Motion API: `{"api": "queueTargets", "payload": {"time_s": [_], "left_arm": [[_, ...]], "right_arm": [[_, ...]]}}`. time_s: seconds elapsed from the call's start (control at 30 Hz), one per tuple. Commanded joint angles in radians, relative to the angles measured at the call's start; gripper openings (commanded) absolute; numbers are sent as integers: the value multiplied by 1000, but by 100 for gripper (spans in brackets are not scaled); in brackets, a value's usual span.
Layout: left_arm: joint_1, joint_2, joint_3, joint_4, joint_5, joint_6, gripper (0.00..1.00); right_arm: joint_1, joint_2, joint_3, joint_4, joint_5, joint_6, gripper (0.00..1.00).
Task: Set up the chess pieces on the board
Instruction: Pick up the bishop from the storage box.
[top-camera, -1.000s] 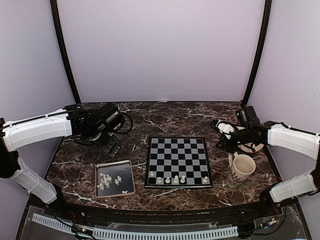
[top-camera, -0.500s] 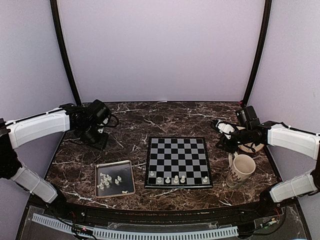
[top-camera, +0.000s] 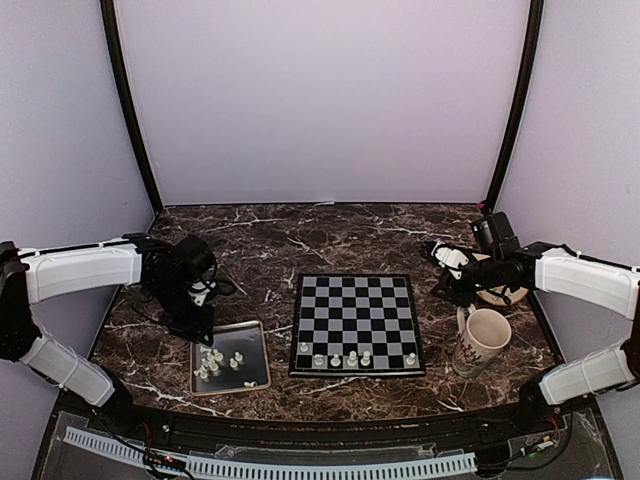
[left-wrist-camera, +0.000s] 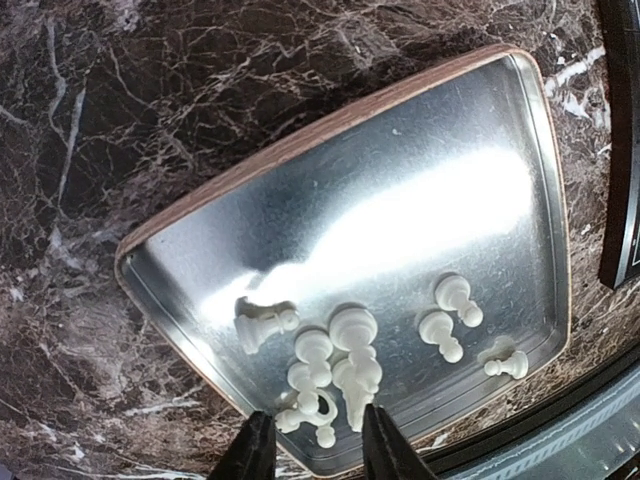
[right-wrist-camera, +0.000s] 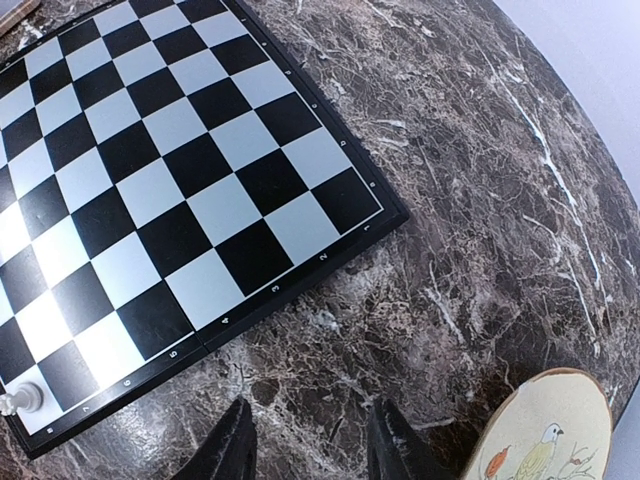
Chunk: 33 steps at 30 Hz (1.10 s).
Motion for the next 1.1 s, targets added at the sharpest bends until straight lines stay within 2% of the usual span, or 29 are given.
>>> {"api": "queueTargets", "payload": {"time_s": [0.0, 0.33, 0.53, 0.73, 0.83, 1.07], "left_arm": [[-7, 8, -15, 19, 65, -12, 32], [-93, 113, 20, 53, 53, -1, 32], [-128, 170, 39, 49, 5, -10, 20], [-141, 205, 71, 23, -77, -28, 15], [-149, 217, 91, 30, -78, -19, 8], [-164, 217, 201, -53, -74, 35, 2]], "right_arm": [[-5, 1, 5, -4, -19, -4, 39], [-6, 0, 4, -5, -13, -3, 39], [-6, 3, 5, -5, -16, -5, 39], [-6, 6, 6, -6, -17, -4, 39], [-6, 6, 5, -7, -17, -5, 39], [-6, 8, 5, -9, -19, -4, 39]]}}
